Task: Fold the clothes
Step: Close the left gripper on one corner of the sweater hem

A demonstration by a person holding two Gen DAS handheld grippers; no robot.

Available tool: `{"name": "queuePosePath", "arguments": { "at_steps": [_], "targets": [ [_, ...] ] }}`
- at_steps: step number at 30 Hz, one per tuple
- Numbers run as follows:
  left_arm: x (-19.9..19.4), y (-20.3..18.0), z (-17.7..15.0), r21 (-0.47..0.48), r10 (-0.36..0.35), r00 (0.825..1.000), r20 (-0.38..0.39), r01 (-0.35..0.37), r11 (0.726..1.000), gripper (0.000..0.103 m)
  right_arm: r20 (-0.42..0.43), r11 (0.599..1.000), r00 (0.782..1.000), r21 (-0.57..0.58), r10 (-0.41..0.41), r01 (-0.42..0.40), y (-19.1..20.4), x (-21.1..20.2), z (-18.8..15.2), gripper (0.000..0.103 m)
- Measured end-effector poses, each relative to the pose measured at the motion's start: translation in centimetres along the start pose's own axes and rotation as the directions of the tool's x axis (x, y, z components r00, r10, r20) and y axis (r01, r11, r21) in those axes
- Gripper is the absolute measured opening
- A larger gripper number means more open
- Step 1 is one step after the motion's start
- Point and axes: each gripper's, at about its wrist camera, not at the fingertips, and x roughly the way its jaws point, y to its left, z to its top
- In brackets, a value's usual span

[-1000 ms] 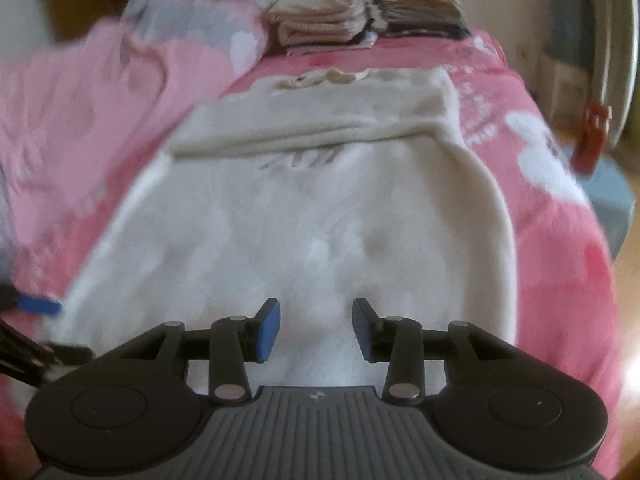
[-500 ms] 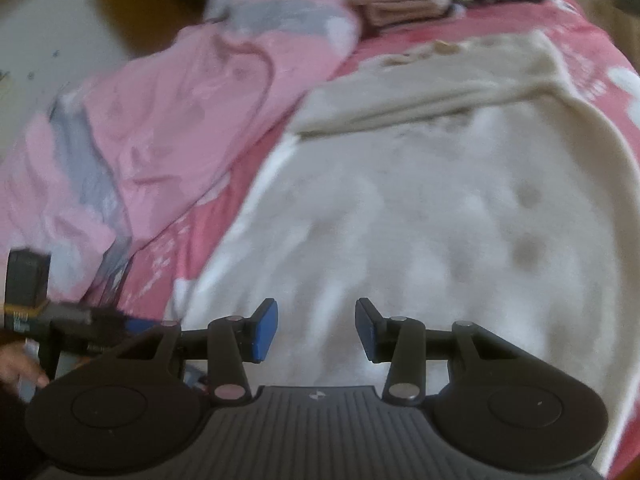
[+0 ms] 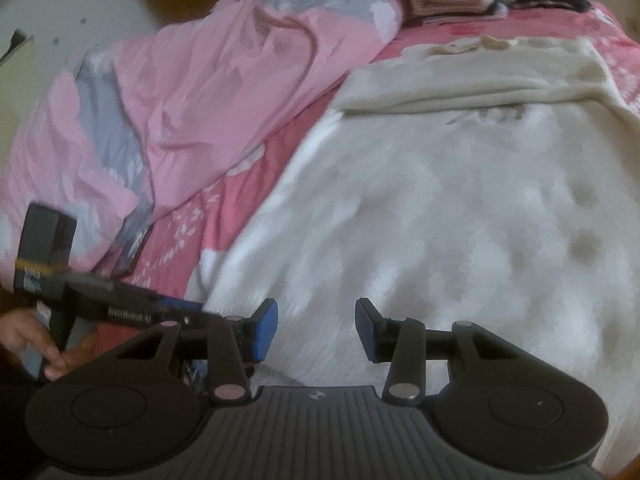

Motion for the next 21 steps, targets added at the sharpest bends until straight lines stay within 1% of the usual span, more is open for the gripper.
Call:
{"name": "queuePosePath", "arguments": {
  "at_steps": [2,4,6,10,14,17,19,20,21],
  "targets": [
    [-0.2,0.7,0.2,-0.046,-0.038,0.999,-0.005,0.038,0.998,0.007,-0.007,0.998,1.000,-0.068,0.003,-0.004,1.1,0.4,0.0,0.045],
    [-0.6,1.5,0.4,-0.096,-0.081,0.997,-0.008,0.080,0.992,0.007,-0.013,0.991,1.000,-0.136,0.006,-0.008,2.3,0.8,-0.1,0.045],
    [-0.9,2.2,0.5,-0.145,-0.124,0.992,-0.008,0.122,0.982,0.007,-0.012,0.969,1.000,-0.246,0.017,-0.019,4.0,1.2,-0.2,0.045],
    [-1.5,3.4,1.2,-0.250,-0.210,0.978,-0.004,0.202,0.947,0.006,-0.010,0.895,0.999,-0.444,0.045,-0.044,7.5,2.7,-0.7,0.048],
    [-2.1,4.1,1.6,-0.321,-0.270,0.963,0.012,0.260,0.911,0.006,0.007,0.818,0.998,-0.573,0.063,-0.048,9.9,4.1,-1.4,0.049],
    [-1.9,4.2,1.8,-0.362,-0.302,0.953,0.020,0.288,0.887,0.006,0.024,0.750,0.999,-0.661,0.047,-0.019,11.6,5.4,-2.1,0.049],
    [-1.8,4.3,1.8,-0.386,-0.324,0.946,0.027,0.309,0.869,0.006,0.055,0.710,0.998,-0.703,0.003,0.037,12.3,6.1,-2.8,0.048],
    [-1.8,4.3,1.8,-0.394,-0.333,0.942,0.030,0.318,0.863,0.006,0.065,0.707,0.998,-0.706,-0.012,0.054,12.4,6.3,-2.9,0.044],
    [-1.7,4.4,1.8,-0.396,-0.338,0.941,0.029,0.322,0.860,0.006,0.072,0.706,0.997,-0.705,-0.025,0.069,12.4,6.6,-3.0,0.042]
  ]
}}
